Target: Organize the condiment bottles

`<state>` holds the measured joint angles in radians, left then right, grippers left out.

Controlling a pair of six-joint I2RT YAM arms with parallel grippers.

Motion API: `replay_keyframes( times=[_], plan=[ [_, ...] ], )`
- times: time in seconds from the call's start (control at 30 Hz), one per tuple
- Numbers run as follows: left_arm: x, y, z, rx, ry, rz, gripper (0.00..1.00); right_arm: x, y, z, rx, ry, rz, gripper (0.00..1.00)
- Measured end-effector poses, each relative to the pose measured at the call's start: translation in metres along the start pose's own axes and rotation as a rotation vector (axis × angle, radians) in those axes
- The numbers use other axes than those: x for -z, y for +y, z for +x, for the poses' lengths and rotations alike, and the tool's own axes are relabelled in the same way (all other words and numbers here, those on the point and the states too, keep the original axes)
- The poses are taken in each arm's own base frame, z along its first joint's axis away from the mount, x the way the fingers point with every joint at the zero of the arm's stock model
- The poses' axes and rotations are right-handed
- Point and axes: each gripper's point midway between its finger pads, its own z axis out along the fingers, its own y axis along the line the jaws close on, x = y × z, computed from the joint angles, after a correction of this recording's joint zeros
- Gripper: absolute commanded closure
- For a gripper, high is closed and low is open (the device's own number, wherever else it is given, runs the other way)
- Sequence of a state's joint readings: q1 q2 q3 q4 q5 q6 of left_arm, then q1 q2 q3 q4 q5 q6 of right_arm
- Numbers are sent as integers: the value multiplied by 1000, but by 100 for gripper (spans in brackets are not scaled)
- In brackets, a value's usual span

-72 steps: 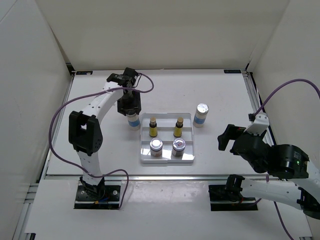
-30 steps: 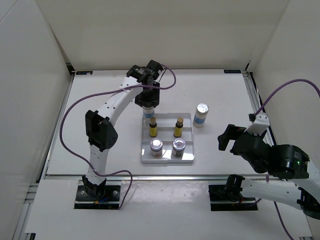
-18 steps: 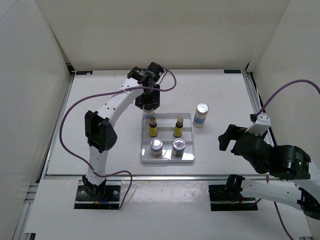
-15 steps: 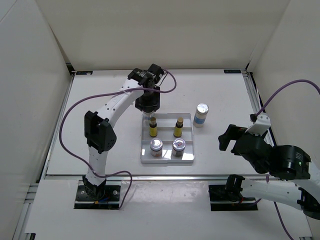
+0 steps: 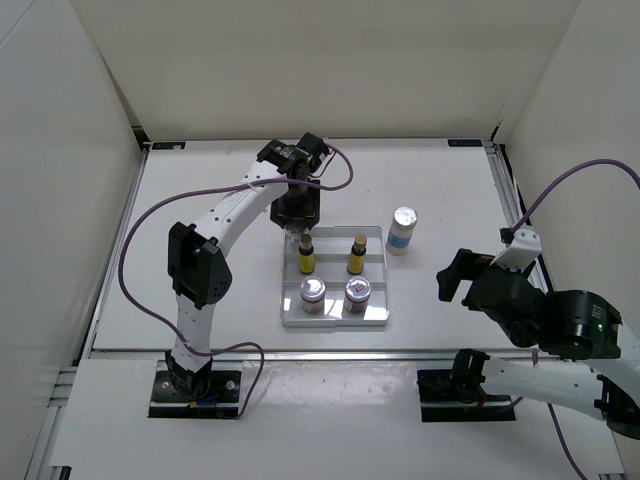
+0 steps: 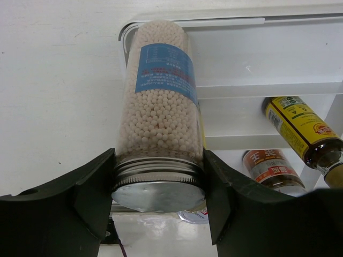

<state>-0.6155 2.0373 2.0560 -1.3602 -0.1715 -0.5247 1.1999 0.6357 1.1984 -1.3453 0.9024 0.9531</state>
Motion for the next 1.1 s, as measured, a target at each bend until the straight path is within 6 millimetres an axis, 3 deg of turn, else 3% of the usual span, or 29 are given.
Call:
replay_keyframes(
  times=[1.1],
  plan=[
    [3,-5,-1,9,-8,23,30,0,0,0,0,0,0,0]
  ],
)
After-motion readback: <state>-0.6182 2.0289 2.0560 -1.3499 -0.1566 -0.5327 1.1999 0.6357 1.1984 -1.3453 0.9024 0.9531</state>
